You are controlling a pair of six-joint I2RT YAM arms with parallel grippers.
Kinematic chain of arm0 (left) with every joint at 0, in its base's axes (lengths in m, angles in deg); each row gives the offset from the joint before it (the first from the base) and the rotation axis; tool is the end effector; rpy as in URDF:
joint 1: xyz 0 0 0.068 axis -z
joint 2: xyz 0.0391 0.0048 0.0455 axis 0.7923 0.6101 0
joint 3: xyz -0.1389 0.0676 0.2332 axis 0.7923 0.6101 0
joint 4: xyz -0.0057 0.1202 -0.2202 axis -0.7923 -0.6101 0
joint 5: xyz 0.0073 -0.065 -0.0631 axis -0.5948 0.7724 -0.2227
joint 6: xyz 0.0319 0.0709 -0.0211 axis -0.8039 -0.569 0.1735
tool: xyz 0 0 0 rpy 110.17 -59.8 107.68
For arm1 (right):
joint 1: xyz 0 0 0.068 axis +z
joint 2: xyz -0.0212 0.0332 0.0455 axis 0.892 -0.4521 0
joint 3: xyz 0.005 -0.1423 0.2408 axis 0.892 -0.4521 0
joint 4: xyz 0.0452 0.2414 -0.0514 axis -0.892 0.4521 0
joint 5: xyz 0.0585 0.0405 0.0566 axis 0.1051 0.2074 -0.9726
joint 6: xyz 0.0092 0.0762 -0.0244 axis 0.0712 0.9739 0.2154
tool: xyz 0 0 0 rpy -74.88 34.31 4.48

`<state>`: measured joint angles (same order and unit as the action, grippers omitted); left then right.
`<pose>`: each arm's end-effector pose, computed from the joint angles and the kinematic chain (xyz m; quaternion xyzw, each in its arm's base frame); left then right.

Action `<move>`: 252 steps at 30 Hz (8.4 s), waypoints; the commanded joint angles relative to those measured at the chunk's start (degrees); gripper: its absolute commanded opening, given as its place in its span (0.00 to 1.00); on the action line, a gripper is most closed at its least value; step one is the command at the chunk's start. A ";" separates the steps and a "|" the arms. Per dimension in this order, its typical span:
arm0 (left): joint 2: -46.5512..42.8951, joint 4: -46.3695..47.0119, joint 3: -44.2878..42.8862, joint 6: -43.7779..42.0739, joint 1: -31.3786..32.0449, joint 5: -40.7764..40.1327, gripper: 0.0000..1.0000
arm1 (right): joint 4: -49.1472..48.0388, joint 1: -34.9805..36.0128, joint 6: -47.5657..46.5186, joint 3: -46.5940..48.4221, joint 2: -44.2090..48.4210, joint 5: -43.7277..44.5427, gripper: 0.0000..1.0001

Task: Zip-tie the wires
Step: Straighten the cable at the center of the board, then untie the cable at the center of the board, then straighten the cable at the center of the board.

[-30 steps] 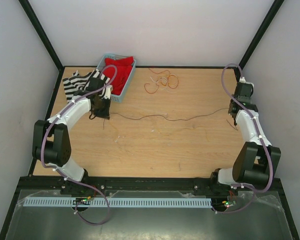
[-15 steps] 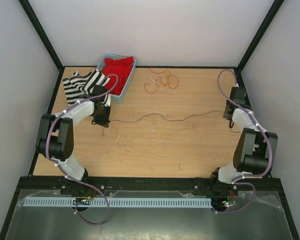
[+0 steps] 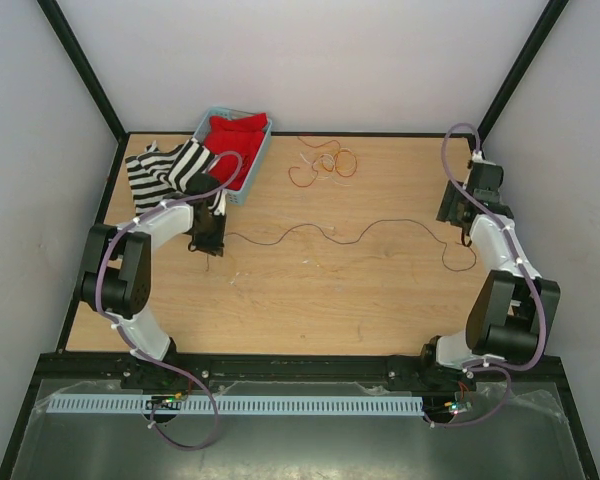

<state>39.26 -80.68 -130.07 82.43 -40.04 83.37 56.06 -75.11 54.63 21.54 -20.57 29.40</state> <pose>0.3294 -0.0767 0.1539 0.0435 0.9785 -0.0657 0.1906 0.3224 -0.0774 0.2403 0.1604 0.8966 -0.0825 0.4045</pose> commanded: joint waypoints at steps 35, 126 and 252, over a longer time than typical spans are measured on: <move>-33.58 21.75 1.58 3.47 -3.94 19.30 0.99 | -20.23 29.32 -2.88 38.38 -33.24 -27.09 0.93; 35.92 37.36 -45.48 0.70 16.99 15.33 0.99 | -5.37 30.40 -15.52 52.19 13.28 12.66 0.00; -22.55 21.64 -0.22 -0.47 -1.06 7.51 0.00 | -5.61 6.12 2.23 5.68 14.99 8.15 0.00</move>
<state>20.11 -55.44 -135.58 70.28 -36.98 90.30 51.30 -65.14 51.83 30.72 -5.18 39.33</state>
